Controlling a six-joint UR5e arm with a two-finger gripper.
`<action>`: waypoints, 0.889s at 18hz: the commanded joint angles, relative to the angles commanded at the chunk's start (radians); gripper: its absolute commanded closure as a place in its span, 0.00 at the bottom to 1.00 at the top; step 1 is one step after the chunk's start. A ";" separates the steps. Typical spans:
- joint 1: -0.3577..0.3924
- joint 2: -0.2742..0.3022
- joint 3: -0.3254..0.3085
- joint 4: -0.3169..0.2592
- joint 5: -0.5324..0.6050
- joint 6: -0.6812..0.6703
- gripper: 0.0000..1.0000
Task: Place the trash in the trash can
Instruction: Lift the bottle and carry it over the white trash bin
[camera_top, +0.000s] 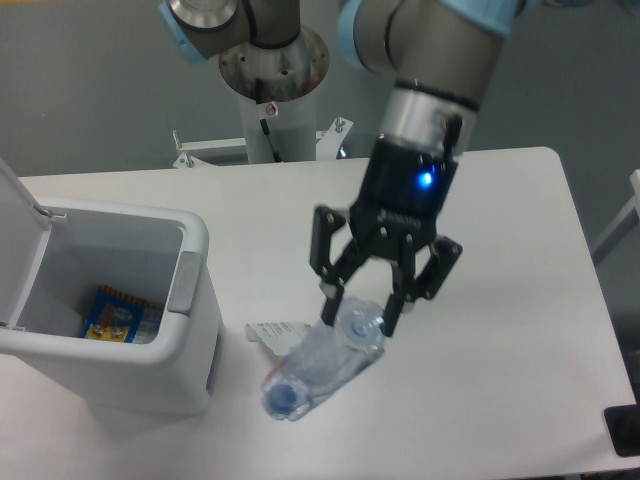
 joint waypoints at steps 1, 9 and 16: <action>-0.002 0.002 0.011 0.000 -0.021 -0.017 0.48; -0.023 0.070 -0.033 -0.002 -0.109 -0.074 0.48; -0.040 0.233 -0.227 0.006 -0.121 -0.059 0.47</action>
